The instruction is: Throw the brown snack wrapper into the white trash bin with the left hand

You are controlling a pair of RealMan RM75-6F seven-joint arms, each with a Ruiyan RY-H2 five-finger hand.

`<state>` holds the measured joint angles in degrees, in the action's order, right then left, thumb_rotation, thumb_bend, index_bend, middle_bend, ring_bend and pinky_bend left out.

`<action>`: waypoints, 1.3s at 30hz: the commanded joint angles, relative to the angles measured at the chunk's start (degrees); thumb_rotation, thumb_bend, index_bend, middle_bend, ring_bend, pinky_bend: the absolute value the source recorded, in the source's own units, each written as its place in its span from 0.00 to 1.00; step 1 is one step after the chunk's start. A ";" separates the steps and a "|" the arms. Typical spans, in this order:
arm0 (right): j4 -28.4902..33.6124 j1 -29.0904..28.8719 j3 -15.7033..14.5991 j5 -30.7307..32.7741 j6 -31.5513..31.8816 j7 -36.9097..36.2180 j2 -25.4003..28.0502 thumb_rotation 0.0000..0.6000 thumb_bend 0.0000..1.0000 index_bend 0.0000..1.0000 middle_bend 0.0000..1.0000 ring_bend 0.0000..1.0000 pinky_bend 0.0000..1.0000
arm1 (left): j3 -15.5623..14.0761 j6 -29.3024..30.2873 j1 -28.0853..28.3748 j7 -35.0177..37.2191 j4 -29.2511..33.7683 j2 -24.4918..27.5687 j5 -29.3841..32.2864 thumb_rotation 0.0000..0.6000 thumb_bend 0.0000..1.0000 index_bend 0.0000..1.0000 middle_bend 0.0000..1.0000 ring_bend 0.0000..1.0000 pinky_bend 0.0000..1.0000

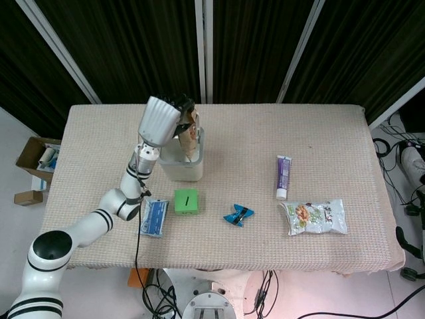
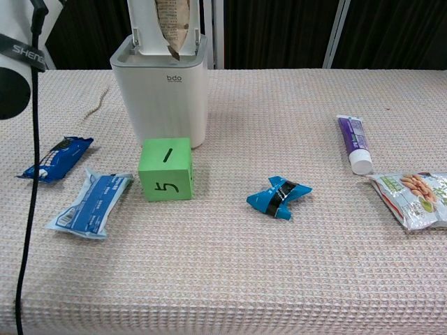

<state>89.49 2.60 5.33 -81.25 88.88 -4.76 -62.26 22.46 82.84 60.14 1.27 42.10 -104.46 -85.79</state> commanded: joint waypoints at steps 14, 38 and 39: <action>0.77 -0.26 -0.07 -0.21 -0.44 1.09 0.04 1.00 0.30 0.00 0.00 0.00 0.00 | -2.33 3.10 -3.35 1.13 4.94 3.42 0.35 1.00 0.24 0.14 0.28 0.38 0.59; -2.95 -0.99 -1.57 -2.79 -1.55 0.62 -1.63 1.00 0.29 0.00 0.00 0.00 0.00 | -27.02 10.17 -37.11 -16.27 51.27 40.60 -2.57 0.50 0.10 0.26 0.15 0.09 0.27; -3.36 -1.11 -1.76 -3.30 -1.55 0.82 -1.78 1.00 0.28 0.00 0.00 0.00 0.00 | -28.33 10.16 -38.69 -16.20 51.71 41.10 -2.29 0.46 0.09 0.23 0.14 0.08 0.26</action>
<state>86.49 1.67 3.85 -84.08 87.43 -4.14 -63.86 1.19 92.60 28.88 -10.40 88.32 -68.97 -87.12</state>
